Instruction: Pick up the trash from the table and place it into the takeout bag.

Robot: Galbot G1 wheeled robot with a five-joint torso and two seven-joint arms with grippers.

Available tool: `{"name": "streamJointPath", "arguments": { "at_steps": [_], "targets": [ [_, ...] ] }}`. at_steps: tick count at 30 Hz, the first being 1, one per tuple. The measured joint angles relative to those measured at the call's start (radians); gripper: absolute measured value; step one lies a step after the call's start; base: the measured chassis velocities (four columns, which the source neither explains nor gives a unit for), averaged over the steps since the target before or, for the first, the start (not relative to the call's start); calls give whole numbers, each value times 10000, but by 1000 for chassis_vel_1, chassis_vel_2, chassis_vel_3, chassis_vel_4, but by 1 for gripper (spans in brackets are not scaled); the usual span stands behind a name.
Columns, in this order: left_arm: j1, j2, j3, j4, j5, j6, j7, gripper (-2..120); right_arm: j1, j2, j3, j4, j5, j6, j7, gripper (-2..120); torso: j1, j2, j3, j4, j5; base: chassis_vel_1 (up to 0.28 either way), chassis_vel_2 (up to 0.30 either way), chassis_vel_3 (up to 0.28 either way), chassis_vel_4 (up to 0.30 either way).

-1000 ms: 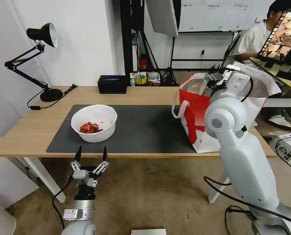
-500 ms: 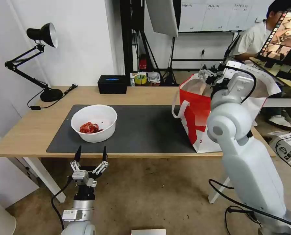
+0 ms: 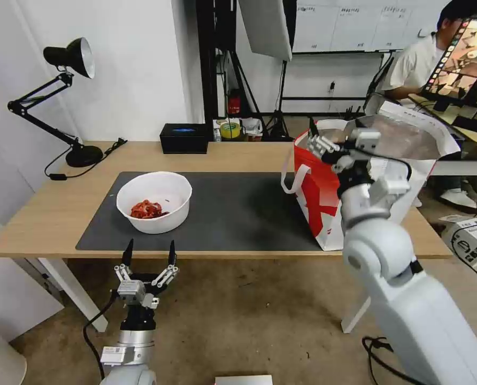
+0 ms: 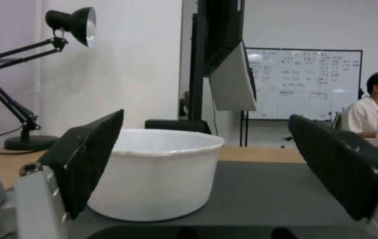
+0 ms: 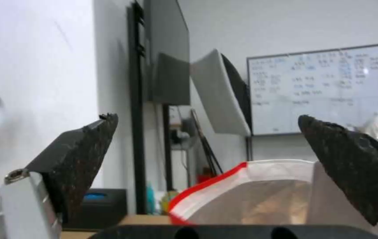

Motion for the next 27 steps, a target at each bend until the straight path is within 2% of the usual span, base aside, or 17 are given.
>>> {"name": "streamJointPath", "arguments": {
  "at_steps": [1,7,9,10,12,16,18,20,23,27],
  "targets": [
    [0,0,0,0,0,0,0,100,0,0,0,0,0,0,0,100,0,0,0,0,0,0,0,0,0],
    [-24,-1,57,29,-13,-15,-1,100,-1243,417,294,29,-766,1524,-617,100,0,0,0,1,-2,0,0,0,0],
    [-24,-1,57,29,-13,-15,-1,100,-1271,426,303,21,-796,1556,-635,100,0,1,0,1,-2,0,0,0,0],
    [-69,-1,12,63,-38,-19,-18,100,-1920,600,437,-174,-1455,2213,-958,100,1,0,0,0,1,0,0,0,0],
    [-80,0,1,68,-45,-19,-20,100,-2073,645,475,-205,-1580,2338,-1014,100,1,0,1,0,0,0,0,0,0],
    [-134,2,-21,112,-76,-21,-27,100,-3217,1032,828,-472,-2227,3350,-1501,100,0,0,0,1,-1,0,0,0,0],
    [-139,2,-21,117,-80,-22,-29,100,-3323,1078,870,-514,-2282,3456,-1546,100,0,0,0,0,-2,0,0,0,0],
    [-182,3,-24,146,-89,-26,-33,100,-3921,1356,1179,-857,-2582,4224,-1876,100,0,0,1,0,-1,0,0,0,0],
    [-194,4,-25,146,-93,-28,-34,100,-4129,1436,1283,-988,-2660,4563,-2004,100,0,0,0,0,0,0,0,0,0],
    [-210,7,-47,111,-110,-30,-35,100,-4923,1741,1467,-1506,-2888,5803,-2423,100,1,-1,0,0,0,0,0,0,0]
  ]
}}
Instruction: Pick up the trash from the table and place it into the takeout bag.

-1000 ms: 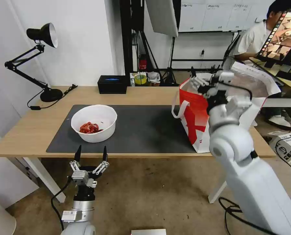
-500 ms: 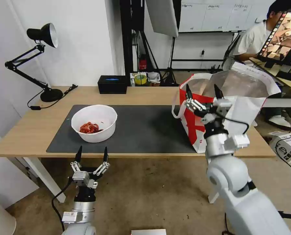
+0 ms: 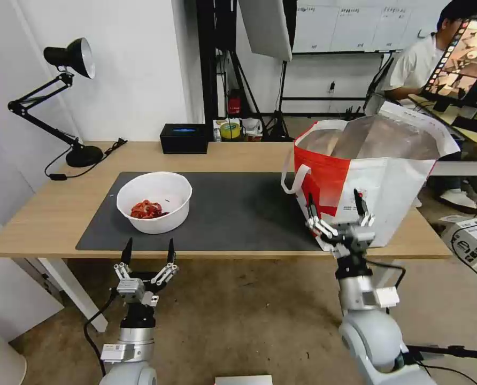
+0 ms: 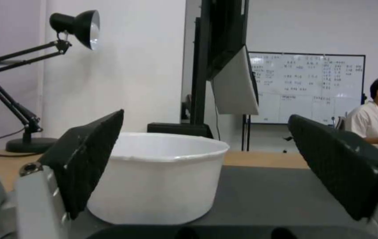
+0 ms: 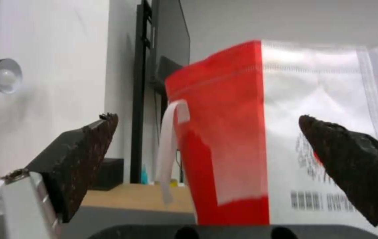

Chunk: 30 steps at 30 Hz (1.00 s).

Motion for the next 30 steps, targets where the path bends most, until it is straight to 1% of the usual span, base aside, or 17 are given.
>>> {"name": "streamJointPath", "arguments": {
  "at_steps": [1,4,11,24,30],
  "targets": [
    [0,0,0,0,0,0,0,100,0,0,0,0,0,0,0,100,0,0,0,0,0,0,0,0,0],
    [7,1,-5,-37,-6,0,-1,100,-422,300,24,-483,-318,802,-178,100,1,1,0,0,0,0,0,0,0],
    [59,2,-20,-94,-18,0,-4,100,-950,634,21,-985,-604,1419,-178,100,0,0,0,0,0,0,0,0,0],
    [128,6,3,-163,-8,0,3,100,-1139,666,168,-923,-610,1501,-150,100,0,0,1,0,-1,0,0,0,0],
    [27,80,-2,-370,47,458,-341,100,-1098,648,174,-866,-596,1463,-149,100,0,0,1,0,0,0,0,0,0]
  ]
}}
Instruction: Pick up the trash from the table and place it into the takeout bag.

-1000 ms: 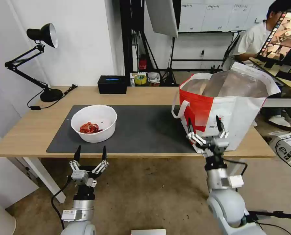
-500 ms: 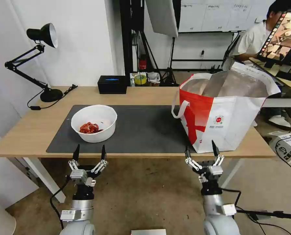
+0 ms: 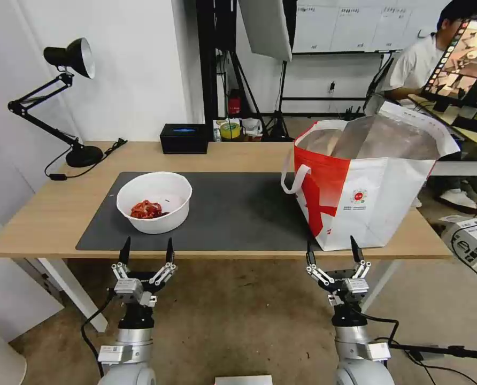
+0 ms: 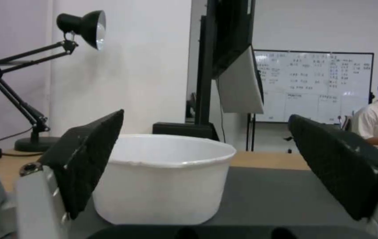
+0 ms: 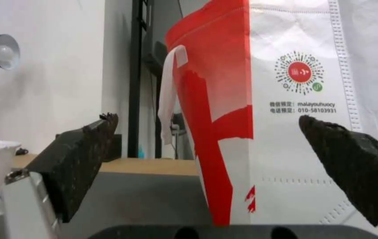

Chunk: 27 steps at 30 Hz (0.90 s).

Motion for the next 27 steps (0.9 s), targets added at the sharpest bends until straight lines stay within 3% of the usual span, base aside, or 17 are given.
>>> {"name": "streamJointPath", "arguments": {
  "at_steps": [8,12,16,19,22,27],
  "targets": [
    [-344,199,-63,-146,9,477,-312,100,41,-31,-26,19,9,-44,-6,100,0,1,0,-1,0,0,0,0,0],
    [-646,362,-314,-442,7,1166,-640,100,221,-115,-316,-44,14,-117,-15,100,1,0,0,-3,-1,0,0,0,0],
    [-743,491,-657,-849,3,1955,-1098,100,631,-233,-677,-190,48,-302,-104,100,1,1,0,9,2,0,0,0,0],
    [-1265,872,-657,-961,-18,3047,-1544,100,675,-272,-702,-207,80,-346,-151,100,0,0,1,-2,0,0,0,0,0],
    [-1566,1203,-619,-964,-179,3680,-1782,100,685,-281,-698,-188,85,-367,-158,100,1,0,1,-2,0,0,0,0,0],
    [-1900,1591,-579,-962,-590,4261,-1994,100,701,-282,-693,-170,87,-385,-167,100,1,0,1,0,-1,0,0,0,0]
  ]
}}
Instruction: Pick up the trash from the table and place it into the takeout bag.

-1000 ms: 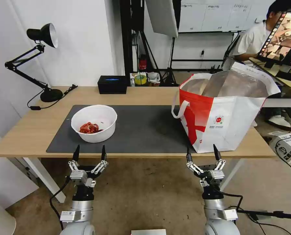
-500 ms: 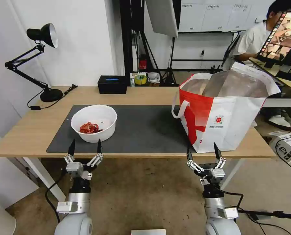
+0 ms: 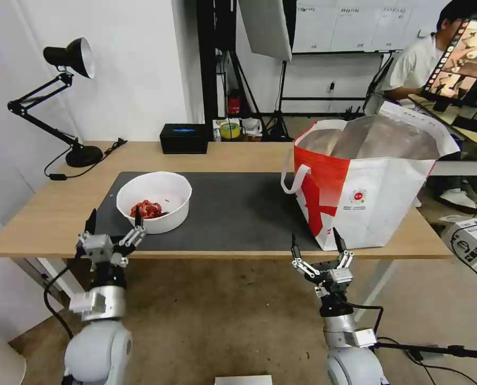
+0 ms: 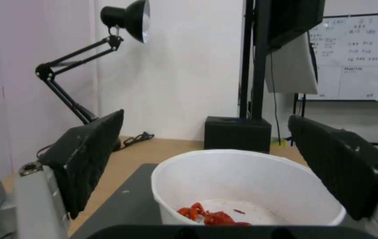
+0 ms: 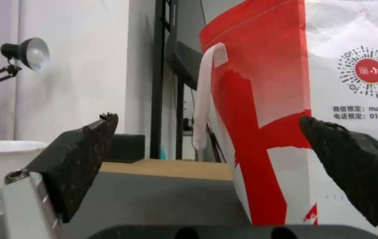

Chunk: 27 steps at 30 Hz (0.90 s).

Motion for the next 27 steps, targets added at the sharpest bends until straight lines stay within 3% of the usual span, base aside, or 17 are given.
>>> {"name": "streamJointPath", "arguments": {
  "at_steps": [8,11,23,27],
  "targets": [
    [-614,686,96,96,-877,899,-154,100,45,1,-7,0,-5,-46,-31,100,0,0,0,0,0,0,0,0,0],
    [-1258,1156,153,346,-1568,1701,-292,100,64,8,-11,39,-18,-103,-53,100,0,0,0,-1,0,0,0,0,0],
    [-2112,1786,320,847,-2094,3470,-715,100,75,43,10,48,-38,-179,-59,100,0,0,0,0,1,0,0,0,0],
    [-2308,2005,467,1078,-2275,3682,-735,100,102,58,9,46,-48,-216,-59,100,1,0,0,0,0,0,0,0,0]
  ]
}}
